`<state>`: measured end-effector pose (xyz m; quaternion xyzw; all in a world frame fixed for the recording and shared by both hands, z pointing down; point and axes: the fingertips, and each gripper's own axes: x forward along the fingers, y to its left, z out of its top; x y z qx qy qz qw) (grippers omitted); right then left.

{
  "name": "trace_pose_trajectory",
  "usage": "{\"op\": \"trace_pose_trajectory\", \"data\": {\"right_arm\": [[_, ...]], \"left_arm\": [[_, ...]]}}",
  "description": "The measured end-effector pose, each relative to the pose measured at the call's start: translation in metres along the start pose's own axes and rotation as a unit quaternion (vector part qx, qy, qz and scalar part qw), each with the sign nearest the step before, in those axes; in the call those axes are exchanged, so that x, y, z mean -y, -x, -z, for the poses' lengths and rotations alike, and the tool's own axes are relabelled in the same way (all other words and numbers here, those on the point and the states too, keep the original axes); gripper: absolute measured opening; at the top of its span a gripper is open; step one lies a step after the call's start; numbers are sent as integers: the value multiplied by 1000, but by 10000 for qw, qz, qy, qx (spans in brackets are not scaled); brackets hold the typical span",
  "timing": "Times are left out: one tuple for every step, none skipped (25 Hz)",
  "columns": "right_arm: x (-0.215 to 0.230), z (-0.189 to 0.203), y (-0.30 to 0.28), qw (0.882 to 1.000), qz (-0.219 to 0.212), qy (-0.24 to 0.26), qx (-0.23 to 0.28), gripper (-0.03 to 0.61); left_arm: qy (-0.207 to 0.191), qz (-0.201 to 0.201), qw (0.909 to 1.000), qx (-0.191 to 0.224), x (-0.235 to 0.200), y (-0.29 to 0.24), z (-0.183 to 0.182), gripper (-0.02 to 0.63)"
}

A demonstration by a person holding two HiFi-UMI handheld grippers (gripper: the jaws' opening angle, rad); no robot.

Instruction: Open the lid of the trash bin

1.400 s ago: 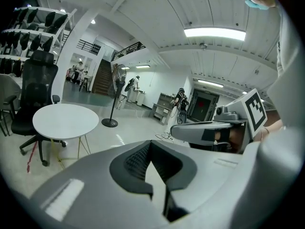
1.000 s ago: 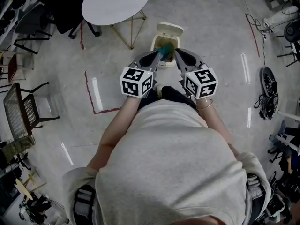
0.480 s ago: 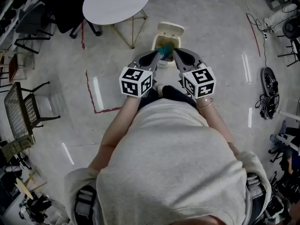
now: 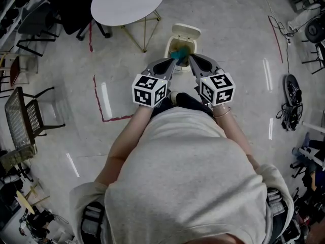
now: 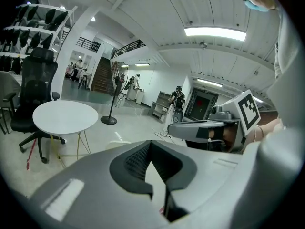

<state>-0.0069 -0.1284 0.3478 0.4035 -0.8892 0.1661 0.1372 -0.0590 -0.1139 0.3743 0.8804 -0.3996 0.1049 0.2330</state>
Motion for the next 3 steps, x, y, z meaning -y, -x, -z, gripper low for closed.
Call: {"op": "trace_pose_trajectory", "data": {"right_arm": [[1, 0, 0, 10000, -10, -41, 13, 8], [2, 0, -1, 10000, -23, -87, 31, 8], [3, -1, -1, 9999, -37, -133, 52, 7]], "left_arm": [[-14, 19, 10000, -7, 1, -1, 0, 9], [-26, 33, 10000, -10, 1, -3, 0, 9], [-39, 45, 10000, -11, 2, -4, 0, 9]]}}
